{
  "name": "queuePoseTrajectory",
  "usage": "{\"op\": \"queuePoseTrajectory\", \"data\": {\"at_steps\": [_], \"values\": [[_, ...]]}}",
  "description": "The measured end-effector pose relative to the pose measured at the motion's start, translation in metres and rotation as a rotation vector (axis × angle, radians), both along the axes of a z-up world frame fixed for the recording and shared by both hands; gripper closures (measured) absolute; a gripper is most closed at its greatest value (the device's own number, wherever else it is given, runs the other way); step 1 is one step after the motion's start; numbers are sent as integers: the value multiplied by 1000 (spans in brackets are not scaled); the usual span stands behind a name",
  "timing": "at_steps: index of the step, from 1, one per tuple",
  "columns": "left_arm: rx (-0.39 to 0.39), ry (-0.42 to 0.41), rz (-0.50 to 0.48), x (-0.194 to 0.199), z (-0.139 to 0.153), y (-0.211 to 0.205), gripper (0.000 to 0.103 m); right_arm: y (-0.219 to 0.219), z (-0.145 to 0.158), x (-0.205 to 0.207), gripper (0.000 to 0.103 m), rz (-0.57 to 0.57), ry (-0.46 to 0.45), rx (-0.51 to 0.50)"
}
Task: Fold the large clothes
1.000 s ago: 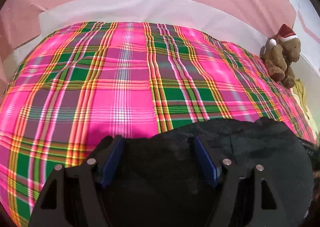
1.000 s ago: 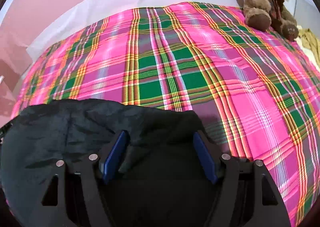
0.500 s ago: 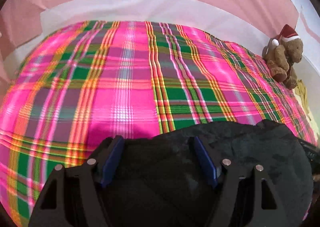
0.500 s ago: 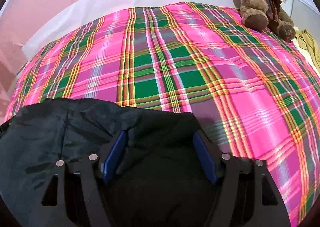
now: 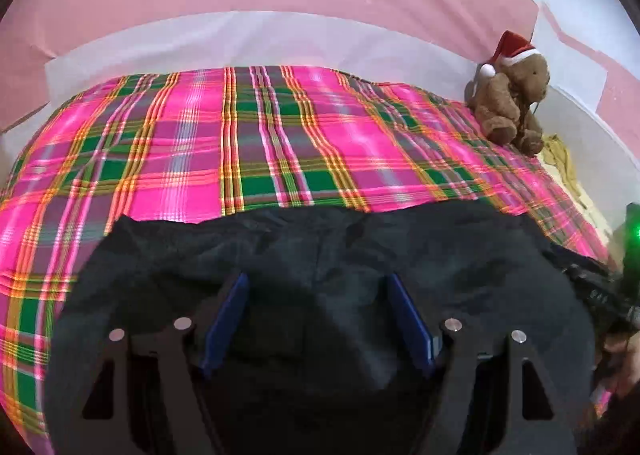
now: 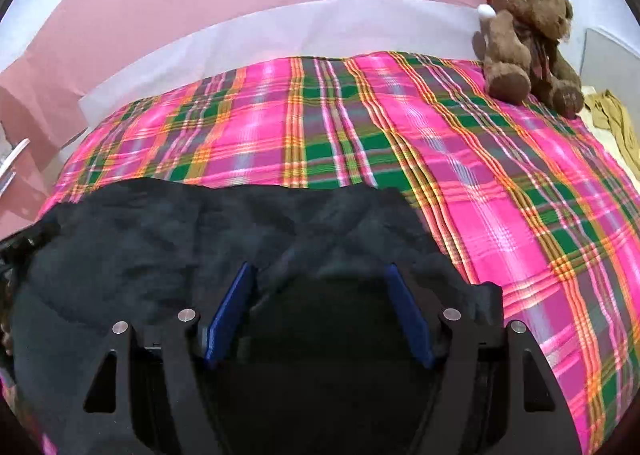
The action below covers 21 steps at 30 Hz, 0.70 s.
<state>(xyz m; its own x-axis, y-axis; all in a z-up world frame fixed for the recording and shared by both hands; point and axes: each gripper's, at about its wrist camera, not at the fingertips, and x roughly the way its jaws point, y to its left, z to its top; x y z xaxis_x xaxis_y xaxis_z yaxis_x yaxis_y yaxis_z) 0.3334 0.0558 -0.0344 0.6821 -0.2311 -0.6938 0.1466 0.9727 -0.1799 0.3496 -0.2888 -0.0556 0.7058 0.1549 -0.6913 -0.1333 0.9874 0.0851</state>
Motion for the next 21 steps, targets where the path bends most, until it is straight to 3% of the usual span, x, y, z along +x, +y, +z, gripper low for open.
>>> {"op": "queuePoseTrajectory", "data": {"at_steps": [2, 6, 9, 11, 13, 16, 21], "values": [[32, -21, 11, 2, -6, -8, 29, -8, -6, 3, 34, -14, 8, 43], [67, -15, 20, 7, -12, -15, 29, 2, -14, 6, 34, -35, -8, -18], [76, 0, 12, -1, 2, -12, 30, 3, -6, 5, 34, -59, 14, -36], [34, -22, -1, -13, 18, -1, 30, 6, 14, -8, 34, -71, -14, -43], [16, -76, 2, -27, 34, 14, 29, 16, 41, -27, 34, -32, -89, -1], [56, -122, 42, -32, 45, 38, 29, 55, 63, -43, 34, 75, -148, 18], [12, -59, 104, -18, 22, 71, 30, 115, 46, -33, 34, 174, -112, -15]]}}
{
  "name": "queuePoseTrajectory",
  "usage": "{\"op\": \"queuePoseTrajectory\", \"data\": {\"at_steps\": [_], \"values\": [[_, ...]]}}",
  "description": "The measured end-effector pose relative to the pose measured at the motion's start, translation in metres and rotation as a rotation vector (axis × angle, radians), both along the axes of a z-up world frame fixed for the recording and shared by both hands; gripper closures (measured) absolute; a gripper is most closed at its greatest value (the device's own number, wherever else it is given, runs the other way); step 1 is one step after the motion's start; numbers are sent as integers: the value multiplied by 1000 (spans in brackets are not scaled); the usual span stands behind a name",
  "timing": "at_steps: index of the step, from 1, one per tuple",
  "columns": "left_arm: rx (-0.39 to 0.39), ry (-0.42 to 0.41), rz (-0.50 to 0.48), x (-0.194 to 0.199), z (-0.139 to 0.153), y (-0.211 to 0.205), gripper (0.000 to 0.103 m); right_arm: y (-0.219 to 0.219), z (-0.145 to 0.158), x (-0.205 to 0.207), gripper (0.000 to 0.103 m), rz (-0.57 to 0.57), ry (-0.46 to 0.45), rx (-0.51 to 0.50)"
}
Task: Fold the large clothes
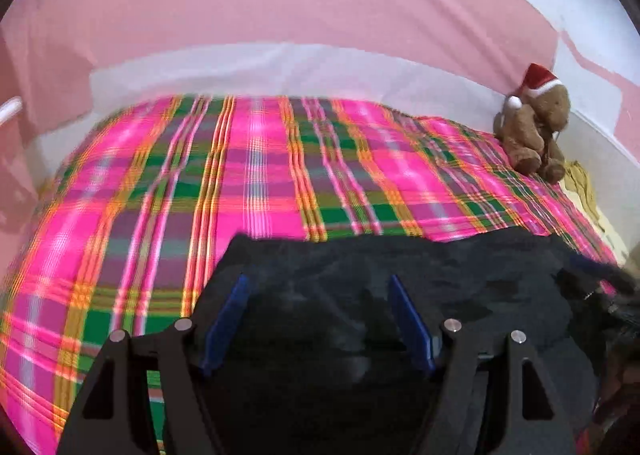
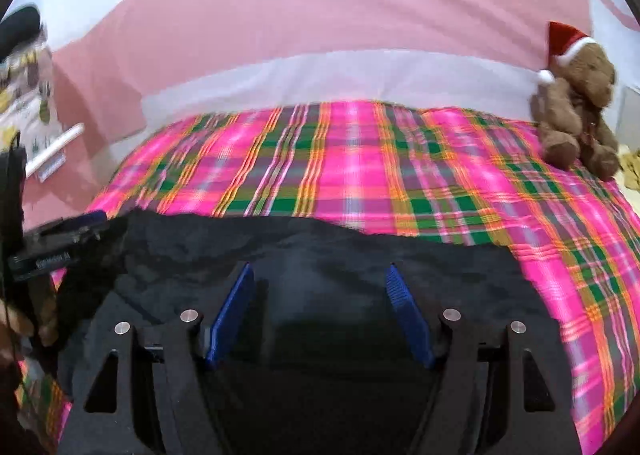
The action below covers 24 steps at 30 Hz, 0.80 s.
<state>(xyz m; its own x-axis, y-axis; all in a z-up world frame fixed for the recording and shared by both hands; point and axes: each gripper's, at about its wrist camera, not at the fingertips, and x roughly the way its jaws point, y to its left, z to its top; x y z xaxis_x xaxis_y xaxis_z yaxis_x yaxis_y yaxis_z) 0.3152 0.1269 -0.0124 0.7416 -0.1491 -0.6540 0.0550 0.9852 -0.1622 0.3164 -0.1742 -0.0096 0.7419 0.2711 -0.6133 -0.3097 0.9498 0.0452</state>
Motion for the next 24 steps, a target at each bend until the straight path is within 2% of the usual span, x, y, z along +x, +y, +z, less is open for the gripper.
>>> {"op": "queuePoseTrajectory", "data": {"at_steps": [2, 4, 8, 13, 16, 18, 20, 22, 24], "values": [[-10, 16, -13, 4, -16, -2, 29, 7, -25, 16, 34, -17, 62, -47], [-12, 2, -24, 5, -25, -9, 29, 1, -41, 24, 34, -21, 74, -38], [-25, -4, -35, 12, -35, -14, 29, -1, -54, 23, 34, -14, 51, -73], [-27, 16, -33, 21, -41, -16, 29, -3, -65, 29, 34, -24, 50, -57], [-6, 45, -36, 20, -29, -16, 29, -7, -57, 29, 35, -14, 64, -35], [-24, 23, -45, 11, -14, -12, 29, -13, -42, 24, 35, -10, 70, -16], [-37, -2, -49, 7, -2, -6, 29, -29, -20, 13, 35, -18, 15, 16], [-18, -10, -39, 11, 3, -2, 29, -52, -6, 16, 35, -59, -11, 12], [-2, 35, -18, 26, -8, 3, 29, -78, -8, 28, 35, -131, 3, -16]]}}
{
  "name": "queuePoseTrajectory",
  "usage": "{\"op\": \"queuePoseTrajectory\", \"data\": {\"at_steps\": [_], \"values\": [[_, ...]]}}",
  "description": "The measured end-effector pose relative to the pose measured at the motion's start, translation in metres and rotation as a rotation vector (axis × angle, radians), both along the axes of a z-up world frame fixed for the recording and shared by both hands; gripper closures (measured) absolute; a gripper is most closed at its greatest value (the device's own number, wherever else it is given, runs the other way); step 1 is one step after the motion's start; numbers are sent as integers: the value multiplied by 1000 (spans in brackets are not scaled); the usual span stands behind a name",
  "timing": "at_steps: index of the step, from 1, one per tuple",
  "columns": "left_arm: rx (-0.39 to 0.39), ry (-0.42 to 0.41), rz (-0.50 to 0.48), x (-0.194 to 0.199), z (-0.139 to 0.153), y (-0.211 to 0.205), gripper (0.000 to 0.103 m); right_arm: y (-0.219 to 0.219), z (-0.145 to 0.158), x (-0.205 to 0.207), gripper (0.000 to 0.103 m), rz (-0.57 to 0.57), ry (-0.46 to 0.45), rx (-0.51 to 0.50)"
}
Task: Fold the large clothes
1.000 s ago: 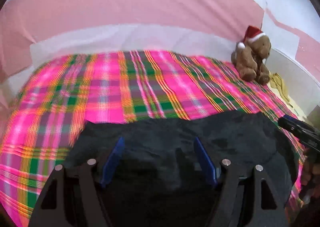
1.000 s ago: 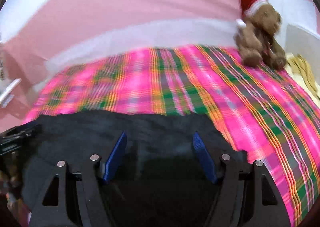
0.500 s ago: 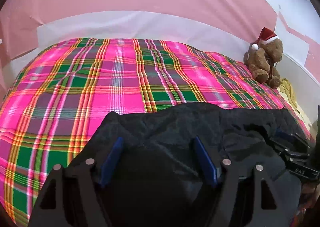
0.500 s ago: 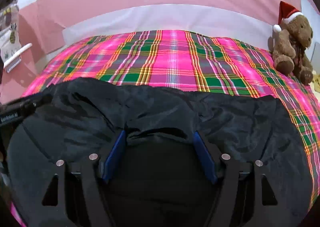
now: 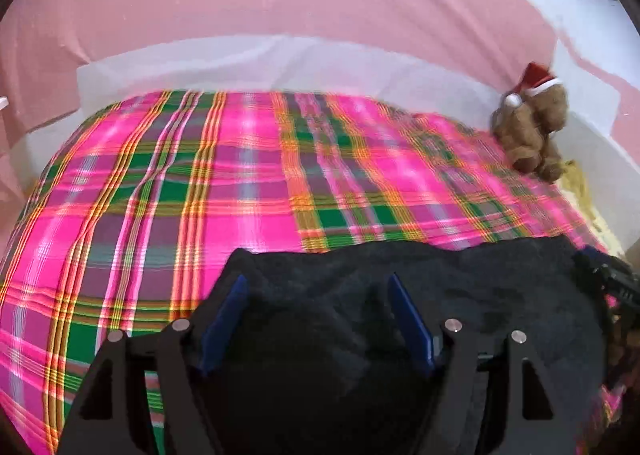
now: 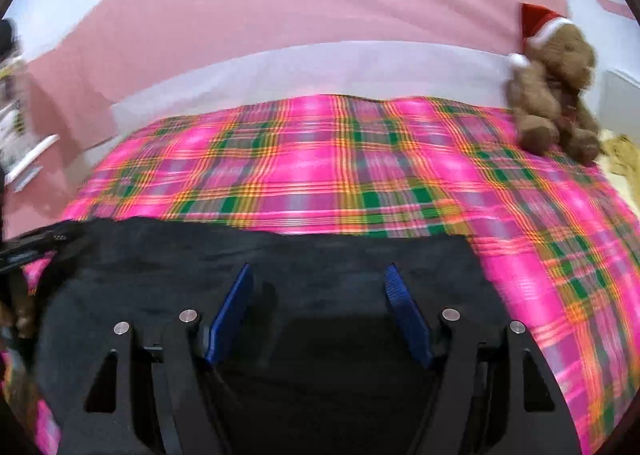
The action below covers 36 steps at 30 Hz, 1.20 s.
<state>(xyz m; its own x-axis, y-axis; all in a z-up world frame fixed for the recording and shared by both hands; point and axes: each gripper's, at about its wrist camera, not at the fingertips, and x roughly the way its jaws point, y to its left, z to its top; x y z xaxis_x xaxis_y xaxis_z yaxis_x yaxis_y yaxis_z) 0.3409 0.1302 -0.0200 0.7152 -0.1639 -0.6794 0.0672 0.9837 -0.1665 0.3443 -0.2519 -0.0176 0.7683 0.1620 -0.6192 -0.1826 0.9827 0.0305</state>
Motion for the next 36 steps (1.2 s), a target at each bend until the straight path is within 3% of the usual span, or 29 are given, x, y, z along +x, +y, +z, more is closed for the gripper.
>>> {"op": "queuePoseTrajectory", "data": {"at_steps": [2, 5, 8, 12, 15, 19, 22, 26, 29, 36], "values": [[-27, 63, 9, 13, -20, 3, 29, -28, -17, 19, 35, -84, 85, -10], [-43, 44, 15, 16, -29, -2, 29, -56, -47, 37, 35, -100, 179, 77], [-22, 45, 20, 19, -36, -8, 28, -48, -59, 41, 35, -106, 148, 43], [-17, 67, 24, 21, -32, -7, 29, -48, -65, 49, 35, -113, 173, 47], [-6, 51, 30, 8, -13, -6, 29, -52, -50, 44, 35, -120, 181, 47], [-38, -33, -1, -30, 15, 1, 29, -60, -12, 1, 35, -90, 76, 94], [-46, -53, -10, -53, 14, 4, 29, -57, -4, -32, 35, -48, 32, 84], [-17, -30, 7, -54, -9, 2, 29, -57, -27, -41, 35, -41, 62, 56], [-10, -37, 16, -49, -11, 0, 29, -62, -45, -37, 35, -51, 53, 50], [-3, -46, 18, -52, -15, -2, 28, -63, -52, -37, 35, -54, 44, 43]]}}
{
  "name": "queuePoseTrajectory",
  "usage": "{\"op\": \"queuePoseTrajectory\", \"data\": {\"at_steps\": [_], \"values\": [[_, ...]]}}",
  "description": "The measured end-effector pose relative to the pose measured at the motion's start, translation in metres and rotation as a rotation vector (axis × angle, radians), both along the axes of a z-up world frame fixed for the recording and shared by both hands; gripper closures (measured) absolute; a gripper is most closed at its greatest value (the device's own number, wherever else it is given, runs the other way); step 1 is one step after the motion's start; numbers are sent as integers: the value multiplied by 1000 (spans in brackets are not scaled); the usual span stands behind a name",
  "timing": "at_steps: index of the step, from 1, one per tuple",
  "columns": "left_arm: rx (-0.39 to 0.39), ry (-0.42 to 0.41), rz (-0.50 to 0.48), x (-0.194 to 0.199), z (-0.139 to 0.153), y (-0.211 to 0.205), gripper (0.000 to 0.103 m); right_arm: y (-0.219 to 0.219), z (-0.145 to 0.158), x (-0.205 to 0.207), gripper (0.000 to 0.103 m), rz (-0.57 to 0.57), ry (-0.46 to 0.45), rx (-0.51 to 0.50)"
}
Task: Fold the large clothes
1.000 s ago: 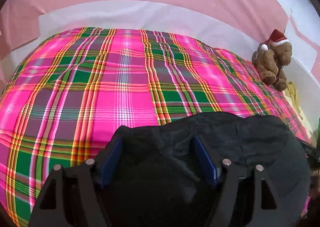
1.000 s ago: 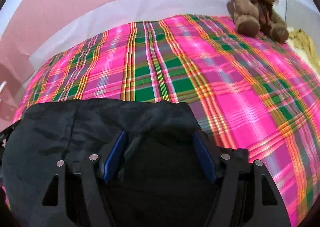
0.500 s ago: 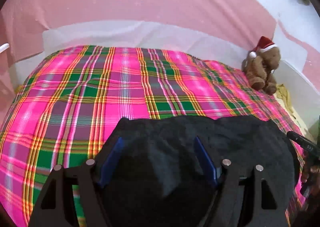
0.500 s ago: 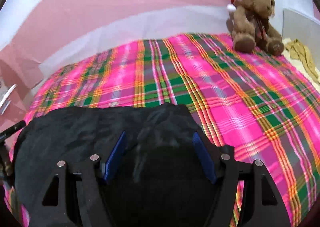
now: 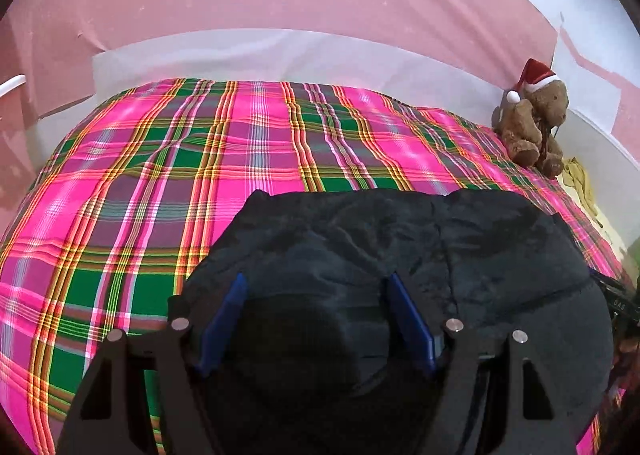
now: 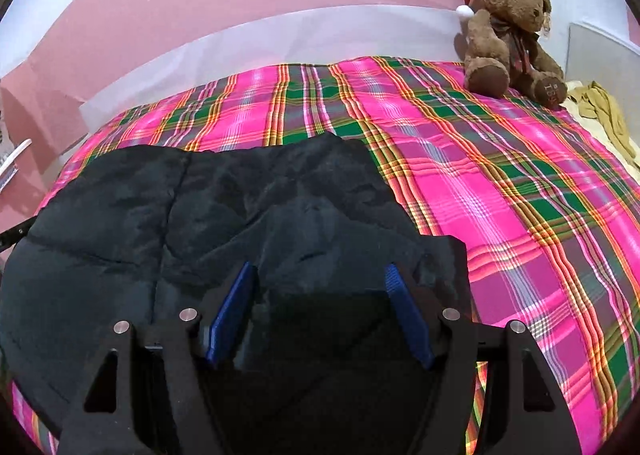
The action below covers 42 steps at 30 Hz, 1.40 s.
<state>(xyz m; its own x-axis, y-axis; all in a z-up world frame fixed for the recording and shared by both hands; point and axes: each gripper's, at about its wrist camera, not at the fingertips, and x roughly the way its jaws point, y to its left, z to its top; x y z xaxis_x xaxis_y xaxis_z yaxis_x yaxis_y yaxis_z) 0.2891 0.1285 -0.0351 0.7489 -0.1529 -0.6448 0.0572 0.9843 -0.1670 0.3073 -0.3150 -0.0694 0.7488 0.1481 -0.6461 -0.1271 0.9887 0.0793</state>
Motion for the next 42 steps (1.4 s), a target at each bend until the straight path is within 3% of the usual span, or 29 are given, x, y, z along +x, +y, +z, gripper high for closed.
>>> {"op": "queuePoseTrajectory", "data": {"at_steps": [7, 16, 25, 28, 31, 37, 41, 42], "values": [[50, 12, 24, -7, 9, -5, 28, 1, 9, -3, 35, -18, 15, -28], [79, -1, 48, -40, 30, -7, 29, -6, 42, -44, 35, -12, -29, -8], [107, 17, 90, -60, 24, 3, 29, -19, 37, -73, 35, -27, -24, -4], [71, 80, 107, -53, 5, 12, 28, -25, 21, -64, 35, -64, 41, -17], [35, 87, 113, -53, -2, 18, 28, -37, 3, -54, 35, -69, 106, 60], [-2, 37, 100, -56, 20, 21, 34, -36, 23, -62, 35, -78, 45, 40], [-11, 32, 72, -30, 29, 17, 41, -29, 40, -47, 35, -55, 14, 55], [-25, 50, 60, -20, 25, 16, 43, -27, 41, -40, 40, -45, 14, 59]]}}
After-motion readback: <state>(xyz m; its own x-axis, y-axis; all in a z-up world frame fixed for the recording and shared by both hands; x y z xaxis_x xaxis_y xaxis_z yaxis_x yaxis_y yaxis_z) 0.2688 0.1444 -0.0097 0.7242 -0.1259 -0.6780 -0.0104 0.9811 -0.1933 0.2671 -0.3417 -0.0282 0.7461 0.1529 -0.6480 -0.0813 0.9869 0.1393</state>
